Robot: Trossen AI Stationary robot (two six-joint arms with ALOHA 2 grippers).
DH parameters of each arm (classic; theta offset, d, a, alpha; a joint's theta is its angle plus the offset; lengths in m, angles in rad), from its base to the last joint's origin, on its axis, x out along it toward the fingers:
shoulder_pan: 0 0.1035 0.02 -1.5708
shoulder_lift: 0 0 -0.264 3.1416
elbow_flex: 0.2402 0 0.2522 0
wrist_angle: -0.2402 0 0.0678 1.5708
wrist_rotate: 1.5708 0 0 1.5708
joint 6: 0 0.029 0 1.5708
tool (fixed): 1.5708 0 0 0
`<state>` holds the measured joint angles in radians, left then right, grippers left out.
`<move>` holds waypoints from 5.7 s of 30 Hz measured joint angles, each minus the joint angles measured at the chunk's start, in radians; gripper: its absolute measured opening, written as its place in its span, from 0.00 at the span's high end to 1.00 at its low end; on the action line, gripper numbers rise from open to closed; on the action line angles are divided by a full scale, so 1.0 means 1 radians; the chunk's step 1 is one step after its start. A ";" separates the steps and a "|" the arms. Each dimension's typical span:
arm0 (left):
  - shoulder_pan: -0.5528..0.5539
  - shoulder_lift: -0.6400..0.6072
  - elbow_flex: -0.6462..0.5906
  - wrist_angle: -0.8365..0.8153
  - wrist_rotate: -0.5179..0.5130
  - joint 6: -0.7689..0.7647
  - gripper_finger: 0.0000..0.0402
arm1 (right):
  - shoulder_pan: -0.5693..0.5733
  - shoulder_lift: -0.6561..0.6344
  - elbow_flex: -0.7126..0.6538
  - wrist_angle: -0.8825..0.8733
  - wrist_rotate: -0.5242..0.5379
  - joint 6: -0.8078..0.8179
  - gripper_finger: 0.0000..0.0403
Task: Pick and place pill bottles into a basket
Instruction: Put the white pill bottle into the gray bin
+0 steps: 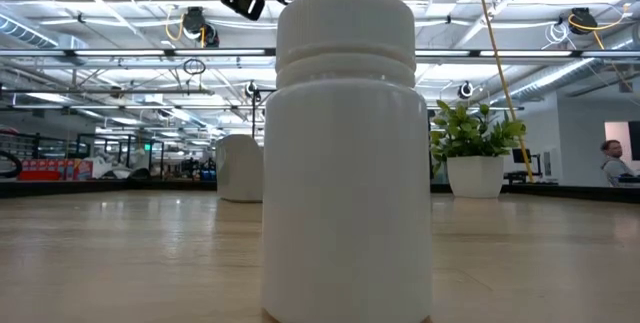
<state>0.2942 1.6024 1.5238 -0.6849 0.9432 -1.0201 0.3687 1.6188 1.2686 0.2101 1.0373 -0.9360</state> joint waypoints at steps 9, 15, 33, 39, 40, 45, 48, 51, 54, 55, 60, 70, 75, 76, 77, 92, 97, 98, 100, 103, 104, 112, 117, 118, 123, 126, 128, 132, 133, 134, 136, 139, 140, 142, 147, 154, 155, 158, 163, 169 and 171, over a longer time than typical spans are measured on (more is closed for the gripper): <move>-0.002 0.000 0.000 0.031 0.005 -0.045 0.60 | -0.019 -0.001 0.000 0.004 -0.021 0.026 0.55; -0.003 0.000 -0.001 0.034 0.016 -0.052 0.57 | -0.019 -0.002 0.000 0.005 -0.033 0.030 0.66; -0.003 0.001 -0.002 0.022 0.042 -0.037 0.61 | -0.037 -0.002 -0.025 0.040 -0.056 0.072 0.43; -0.006 0.002 -0.002 0.019 0.053 -0.057 0.60 | -0.041 -0.002 -0.087 0.138 -0.051 -0.030 0.32; -0.009 0.002 -0.002 0.018 0.054 -0.059 0.59 | -0.041 -0.002 -0.098 0.161 -0.052 -0.050 0.32; -0.029 0.001 -0.002 0.023 0.058 -0.074 0.57 | -0.035 -0.002 -0.129 0.259 -0.100 -0.152 0.35; -0.037 0.001 -0.002 0.040 0.050 -0.096 0.61 | -0.036 -0.002 -0.130 0.260 -0.099 -0.157 0.38; -0.040 0.001 -0.002 0.049 0.029 -0.112 0.61 | -0.037 -0.001 -0.130 0.272 -0.101 -0.169 0.41; -0.040 0.001 -0.002 0.051 0.025 -0.116 0.60 | -0.037 -0.001 -0.131 0.283 -0.121 -0.192 0.43; -0.040 0.001 -0.002 0.054 0.025 -0.119 0.59 | -0.037 -0.001 -0.131 0.288 -0.126 -0.192 0.44; -0.040 0.001 -0.002 0.059 0.020 -0.128 0.58 | -0.035 -0.001 -0.131 0.288 -0.125 -0.177 0.50; -0.039 -0.001 0.001 0.074 -0.071 -0.009 0.48 | -0.026 0.000 -0.132 0.273 -0.028 -0.104 0.57; -0.041 -0.001 0.002 0.074 -0.126 0.038 0.40 | -0.017 0.000 -0.132 0.269 0.007 -0.068 0.56; -0.042 -0.001 0.002 0.075 -0.129 0.044 0.39 | -0.011 0.000 -0.132 0.269 0.016 -0.062 0.57; -0.042 -0.001 0.002 0.076 -0.133 0.051 0.38 | -0.006 0.000 -0.132 0.266 0.032 -0.045 0.57; -0.041 -0.171 0.001 0.137 -0.652 0.507 0.36 | 0.019 -0.018 -0.131 0.233 0.200 0.365 0.57; -0.071 -0.186 0.001 0.106 -0.828 0.623 0.36 | -0.007 -0.047 -0.131 0.235 0.107 0.655 0.57; -0.075 -0.185 0.000 0.091 -0.839 0.633 0.36 | -0.013 -0.056 -0.131 0.232 0.071 0.724 0.57; -0.085 -0.185 0.000 0.079 -0.823 0.672 0.36 | -0.029 -0.075 -0.131 0.208 -0.043 0.860 0.57; -0.103 -0.186 0.000 0.053 -0.777 0.706 0.36 | -0.055 -0.096 -0.131 0.114 -0.211 1.070 0.57; -0.107 -0.186 0.000 0.048 -0.757 0.712 0.36 | -0.062 -0.098 -0.130 0.071 -0.249 1.140 0.57; -0.165 -0.180 0.000 -0.016 -0.716 0.808 0.36 | -0.107 -0.105 -0.131 -0.073 -0.490 1.347 0.57; -0.199 -0.166 -0.002 -0.041 -0.683 0.785 0.36 | -0.146 -0.105 -0.131 -0.073 -0.551 1.352 0.57; -0.207 -0.168 -0.001 -0.036 -0.682 0.767 0.36 | -0.153 -0.103 -0.131 -0.072 -0.564 1.360 0.57; -0.234 -0.168 0.000 -0.072 -0.734 0.754 0.36 | -0.172 -0.098 -0.131 -0.057 -0.599 1.337 0.57; -0.234 -0.168 0.000 -0.069 -0.760 0.723 0.36 | -0.179 -0.098 -0.131 -0.056 -0.644 1.336 0.57; -0.224 -0.168 0.000 -0.067 -0.753 0.695 0.36 | -0.179 -0.098 -0.131 -0.058 -0.655 1.334 0.57; -0.205 -0.144 0.000 -0.068 -0.676 0.666 0.36 | -0.178 -0.098 -0.131 -0.057 -0.680 1.304 0.57; -0.203 -0.134 0.000 -0.070 -0.653 0.657 0.36 | -0.178 -0.098 -0.131 -0.058 -0.695 1.297 0.57; -0.203 -0.122 0.000 -0.069 -0.635 0.643 0.36 | -0.179 -0.098 -0.131 -0.061 -0.708 1.291 0.57; -0.206 -0.103 0.000 -0.067 -0.603 0.640 0.36 | -0.179 -0.098 -0.131 -0.069 -0.713 1.289 0.57; -0.213 -0.085 0.000 -0.071 -0.582 0.642 0.36 | -0.179 -0.097 -0.133 -0.081 -0.717 1.283 0.57; -0.216 -0.084 0.000 -0.069 -0.581 0.643 0.36 | -0.178 -0.097 -0.133 -0.085 -0.719 1.283 0.57; -0.218 -0.083 0.000 -0.058 -0.578 0.643 0.36 | -0.178 -0.097 -0.133 -0.092 -0.719 1.291 0.57; -0.218 -0.093 -0.001 -0.058 -0.574 0.623 0.36 | -0.180 -0.097 -0.130 -0.103 -0.696 1.311 0.57; -0.220 -0.087 0.000 -0.037 -0.574 0.605 0.36 | -0.180 -0.097 -0.130 -0.086 -0.726 1.300 0.57; -0.220 -0.087 0.000 -0.024 -0.574 0.601 0.36 | -0.180 -0.097 -0.130 -0.087 -0.727 1.303 0.57; -0.221 -0.088 0.000 -0.013 -0.574 0.599 0.36 | -0.179 -0.093 -0.130 -0.076 -0.729 1.297 0.57; -0.216 -0.087 0.000 -0.010 -0.573 0.592 0.36 | -0.179 -0.092 -0.130 -0.072 -0.736 1.307 0.57; -0.218 -0.067 -0.001 -0.041 -0.551 0.581 0.36 | -0.179 -0.092 -0.130 -0.057 -0.743 1.298 0.57; -0.218 -0.057 -0.001 -0.026 -0.550 0.579 0.36 | -0.179 -0.092 -0.130 -0.057 -0.750 1.298 0.57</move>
<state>0.0765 1.5454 1.5227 -0.7105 0.3930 -0.4408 0.1894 1.5269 1.1385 0.1534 0.2870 0.3619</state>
